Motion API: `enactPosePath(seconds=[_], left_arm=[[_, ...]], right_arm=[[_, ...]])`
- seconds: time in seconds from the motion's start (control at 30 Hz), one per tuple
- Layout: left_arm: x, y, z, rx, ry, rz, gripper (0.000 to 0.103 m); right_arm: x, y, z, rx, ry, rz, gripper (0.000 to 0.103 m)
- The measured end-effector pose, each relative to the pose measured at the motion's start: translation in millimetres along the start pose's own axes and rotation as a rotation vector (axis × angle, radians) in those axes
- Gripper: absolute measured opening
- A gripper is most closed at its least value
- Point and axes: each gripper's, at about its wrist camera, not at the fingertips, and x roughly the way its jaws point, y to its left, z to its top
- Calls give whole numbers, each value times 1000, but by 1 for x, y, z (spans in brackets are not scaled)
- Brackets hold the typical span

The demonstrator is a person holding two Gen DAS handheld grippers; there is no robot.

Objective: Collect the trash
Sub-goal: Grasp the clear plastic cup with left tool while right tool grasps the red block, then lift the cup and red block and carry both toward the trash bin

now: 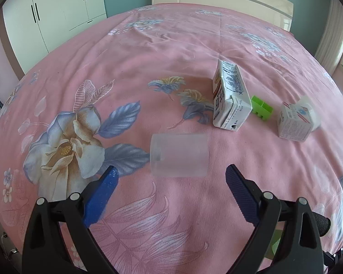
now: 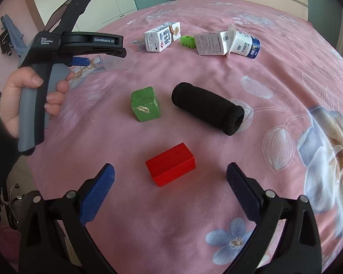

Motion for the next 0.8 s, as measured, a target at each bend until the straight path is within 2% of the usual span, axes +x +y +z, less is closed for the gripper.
enactPosePath(seconds=[0.13,0.23,0.27,0.3,0.33,0.43,0.5,0.57,0.63,0.7,0.8], left_arm=[[21,-5,12,-12,-1,22,96],[36,-7,16,-10,19,17,96],[41,-7,16,-13,31,5,92],[46,-8,16,-15,46,-2,78],[52,-8,16,-18,64,-11,73],[55,-11,14,-12,46,-9,69],[56,-15,15,12,43,-18,58],[55,-16,15,26,39,-30,56],[54,-14,13,36,38,-45,56],[52,-12,11,45,40,-57,56],[47,-8,9,46,52,-67,56]], right_arm=[[13,6,6,-110,11,15,96],[25,14,10,-196,24,-10,96],[28,18,10,-225,29,-14,95],[30,21,9,-250,30,-18,93],[31,24,9,-269,31,-15,89],[30,24,9,-284,31,7,76],[28,24,10,-279,33,16,67],[28,20,12,-259,43,24,53],[27,15,14,-234,47,24,43],[26,13,13,-217,44,21,43],[24,18,11,-227,42,-33,43]])
